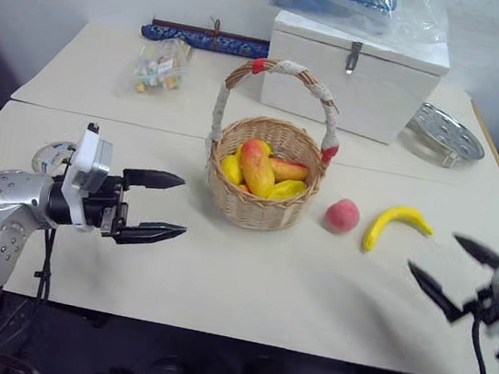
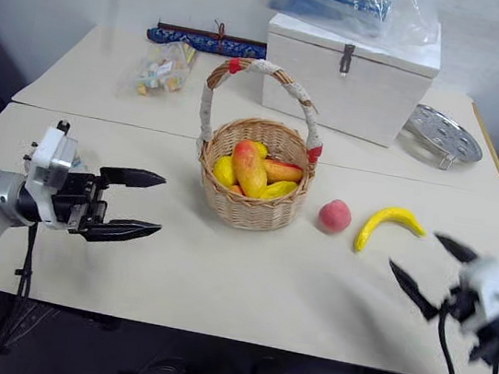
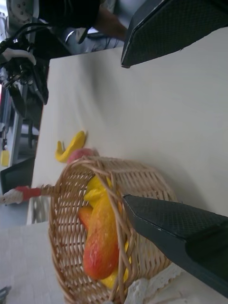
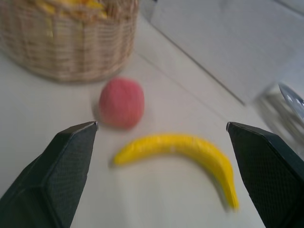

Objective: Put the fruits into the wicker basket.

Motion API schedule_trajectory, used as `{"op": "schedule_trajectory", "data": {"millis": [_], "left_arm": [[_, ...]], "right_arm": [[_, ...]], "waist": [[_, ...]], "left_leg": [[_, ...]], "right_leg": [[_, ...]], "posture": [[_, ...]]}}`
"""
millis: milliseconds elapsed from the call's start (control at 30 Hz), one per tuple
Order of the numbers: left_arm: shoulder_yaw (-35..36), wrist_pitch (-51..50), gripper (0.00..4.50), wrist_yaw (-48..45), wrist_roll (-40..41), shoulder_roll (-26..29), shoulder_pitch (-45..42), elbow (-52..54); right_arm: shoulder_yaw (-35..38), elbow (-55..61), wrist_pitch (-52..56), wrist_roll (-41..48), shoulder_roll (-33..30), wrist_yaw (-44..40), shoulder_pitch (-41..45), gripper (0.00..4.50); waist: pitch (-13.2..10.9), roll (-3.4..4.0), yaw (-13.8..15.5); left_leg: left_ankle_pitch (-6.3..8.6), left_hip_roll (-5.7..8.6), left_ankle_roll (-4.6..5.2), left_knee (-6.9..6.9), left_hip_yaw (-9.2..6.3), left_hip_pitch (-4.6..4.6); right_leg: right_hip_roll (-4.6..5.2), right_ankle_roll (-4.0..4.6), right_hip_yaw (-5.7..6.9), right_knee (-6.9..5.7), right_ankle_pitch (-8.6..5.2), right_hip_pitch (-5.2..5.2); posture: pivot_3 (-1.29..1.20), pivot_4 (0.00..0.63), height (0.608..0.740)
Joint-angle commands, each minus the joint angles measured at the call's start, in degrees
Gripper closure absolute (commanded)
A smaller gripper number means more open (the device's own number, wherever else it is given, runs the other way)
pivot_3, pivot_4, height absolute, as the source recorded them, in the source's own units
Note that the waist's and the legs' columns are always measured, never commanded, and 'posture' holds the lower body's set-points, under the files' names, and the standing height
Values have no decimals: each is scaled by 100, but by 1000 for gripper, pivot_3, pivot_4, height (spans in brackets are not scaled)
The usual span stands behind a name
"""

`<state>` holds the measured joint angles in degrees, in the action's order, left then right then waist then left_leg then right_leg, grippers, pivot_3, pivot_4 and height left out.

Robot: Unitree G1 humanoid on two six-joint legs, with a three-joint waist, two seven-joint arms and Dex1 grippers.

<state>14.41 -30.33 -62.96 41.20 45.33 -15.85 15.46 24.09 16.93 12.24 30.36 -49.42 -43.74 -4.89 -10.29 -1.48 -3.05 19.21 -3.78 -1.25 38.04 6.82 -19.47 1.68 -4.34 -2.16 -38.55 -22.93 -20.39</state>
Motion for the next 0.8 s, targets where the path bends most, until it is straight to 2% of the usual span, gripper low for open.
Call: {"op": "schedule_trajectory", "data": {"millis": [33,100,133,200,333,433,600,733,800], "left_arm": [[-35,-53,20,113,118,-65,-1,235],[-23,-134,20,136,214,-84,72,346],[-11,-160,20,160,239,-89,109,404],[18,-179,20,207,239,-96,211,491],[34,-69,20,218,127,-73,496,573],[31,-30,20,250,84,-73,653,610],[99,240,20,322,-64,-150,906,603],[99,407,0,243,-62,-184,972,576],[73,446,0,230,-63,-182,970,544]], "right_arm": [[-1223,-145,1953,-308,-342,617,1640,0],[-1574,-371,2643,-203,-152,772,2455,0],[-1750,-433,2941,-222,-142,762,2697,0],[-1995,-580,3400,-216,-31,763,3057,0],[-2458,-799,3824,-334,65,569,3388,0],[-2698,-1126,3592,-655,105,532,3550,0],[-2766,-1342,3634,-641,195,185,3775,0],[-2754,-1343,3254,-700,173,-185,3714,882],[-2734,-1317,3270,-730,137,-262,3652,1525]], "waist": [[-3,4,-18],[-5,7,-15],[-5,7,-1],[-6,9,18],[-6,9,-15],[-7,10,-30],[-7,11,-46],[-7,12,-35],[-7,12,-38]], "left_leg": [[-1,-1,-1,2,-1,-13],[-1,0,0,13,0,-58],[-2,0,0,21,0,-94],[-1,2,2,28,-17,-129],[5,3,12,58,-36,-213],[7,3,17,98,-45,-251],[-16,10,25,119,-44,-249],[-26,9,16,116,-47,-237],[-25,9,15,113,-46,-237]], "right_leg": [[1,0,-3,-2,0,-15],[7,1,-4,-8,1,-60],[7,1,-3,-25,1,-105],[9,1,-7,-31,0,-132],[11,2,-9,-48,0,-197],[13,1,-4,-56,0,-217],[19,-3,-6,-86,3,-215],[13,1,-6,-97,5,-210],[13,1,-6,-94,5,-210]], "posture": [[0,150,740],[0,150,740],[0,150,740],[0,150,740],[0,150,740],[0,150,740],[0,150,740],[0,150,740],[0,150,740]]}}
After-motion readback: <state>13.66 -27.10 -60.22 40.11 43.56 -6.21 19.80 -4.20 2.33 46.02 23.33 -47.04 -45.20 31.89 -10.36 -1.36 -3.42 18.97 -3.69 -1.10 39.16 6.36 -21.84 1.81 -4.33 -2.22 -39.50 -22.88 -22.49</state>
